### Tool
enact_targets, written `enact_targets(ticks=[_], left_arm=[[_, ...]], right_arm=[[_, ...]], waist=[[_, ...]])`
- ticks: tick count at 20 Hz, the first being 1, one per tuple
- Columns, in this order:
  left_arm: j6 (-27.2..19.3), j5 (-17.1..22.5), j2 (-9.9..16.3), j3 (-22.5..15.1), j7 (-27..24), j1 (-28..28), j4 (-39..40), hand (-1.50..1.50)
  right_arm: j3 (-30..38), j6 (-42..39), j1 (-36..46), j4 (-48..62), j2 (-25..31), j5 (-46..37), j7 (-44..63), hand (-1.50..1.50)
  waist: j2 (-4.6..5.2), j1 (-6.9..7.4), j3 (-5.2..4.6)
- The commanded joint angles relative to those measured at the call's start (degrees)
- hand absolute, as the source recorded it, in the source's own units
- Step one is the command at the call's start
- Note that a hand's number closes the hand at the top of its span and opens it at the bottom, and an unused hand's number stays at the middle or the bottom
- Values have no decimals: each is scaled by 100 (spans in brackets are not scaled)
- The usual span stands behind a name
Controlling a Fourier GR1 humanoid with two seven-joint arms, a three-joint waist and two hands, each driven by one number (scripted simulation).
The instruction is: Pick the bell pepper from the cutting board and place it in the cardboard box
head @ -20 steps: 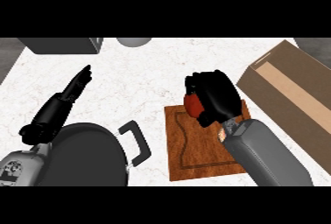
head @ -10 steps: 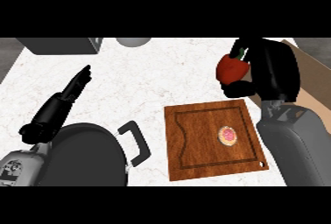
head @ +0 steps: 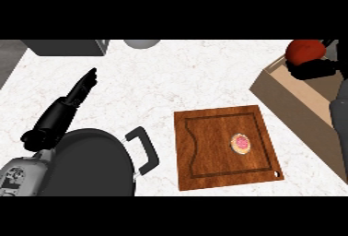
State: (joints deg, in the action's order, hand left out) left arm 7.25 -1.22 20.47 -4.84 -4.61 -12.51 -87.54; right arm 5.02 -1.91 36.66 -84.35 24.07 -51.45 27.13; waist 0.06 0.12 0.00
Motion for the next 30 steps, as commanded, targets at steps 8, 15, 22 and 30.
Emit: enact_targets(ticks=[8, 15, 22, 30], left_arm=[[160, 32, 39, 141, 201, -44, -137, 0], [-29, -232, -216, 18, 51, 119, -229, 0], [121, -259, -214, 99, -20, 206, -186, 0], [32, -263, -286, 141, -6, 80, -57, 0]], right_arm=[[614, -1458, -90, 2231, 1144, 650, -1134, 150], [571, -2201, -9, 3485, 1886, 562, -1990, 150], [675, -2619, 105, 3691, 1765, 1080, -3268, -150], [2973, -1668, 676, 4110, 1099, 3210, -3770, -150]], waist=[[23, 69, 4], [20, 91, 4], [-6, 41, 2], [-7, -33, 34]])
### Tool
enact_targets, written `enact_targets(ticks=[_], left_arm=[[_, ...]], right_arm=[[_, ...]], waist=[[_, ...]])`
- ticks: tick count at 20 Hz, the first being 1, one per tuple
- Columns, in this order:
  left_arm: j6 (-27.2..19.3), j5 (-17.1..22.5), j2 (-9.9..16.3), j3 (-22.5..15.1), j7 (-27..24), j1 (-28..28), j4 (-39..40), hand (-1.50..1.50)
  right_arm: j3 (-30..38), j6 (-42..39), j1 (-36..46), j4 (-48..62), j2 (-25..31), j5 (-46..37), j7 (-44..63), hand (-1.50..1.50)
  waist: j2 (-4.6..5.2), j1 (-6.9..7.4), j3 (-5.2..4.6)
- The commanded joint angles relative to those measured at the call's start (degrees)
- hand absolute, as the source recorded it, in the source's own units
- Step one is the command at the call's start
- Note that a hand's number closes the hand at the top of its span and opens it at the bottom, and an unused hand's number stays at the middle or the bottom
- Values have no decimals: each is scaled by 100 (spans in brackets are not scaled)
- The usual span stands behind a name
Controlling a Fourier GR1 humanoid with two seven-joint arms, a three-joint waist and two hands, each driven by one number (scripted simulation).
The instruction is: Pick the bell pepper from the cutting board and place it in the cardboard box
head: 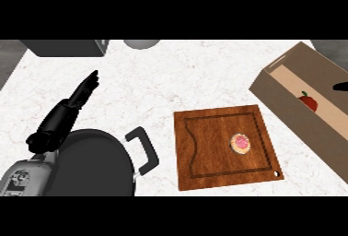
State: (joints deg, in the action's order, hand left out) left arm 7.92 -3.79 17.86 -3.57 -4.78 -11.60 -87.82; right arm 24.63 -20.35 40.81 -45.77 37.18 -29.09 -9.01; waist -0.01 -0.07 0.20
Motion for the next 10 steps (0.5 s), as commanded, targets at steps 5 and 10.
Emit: enact_targets(ticks=[5, 10], left_arm=[[-67, -174, -99, -74, -152, -93, 231, 0], [272, 183, 123, 221, 303, -310, -51, 0]], right_arm=[[1995, 331, 284, 839, -6, 1754, 254, -150], [2327, 374, 63, 1653, 692, 1914, -209, -150]], waist=[[43, -35, -9], [54, 112, -4]])
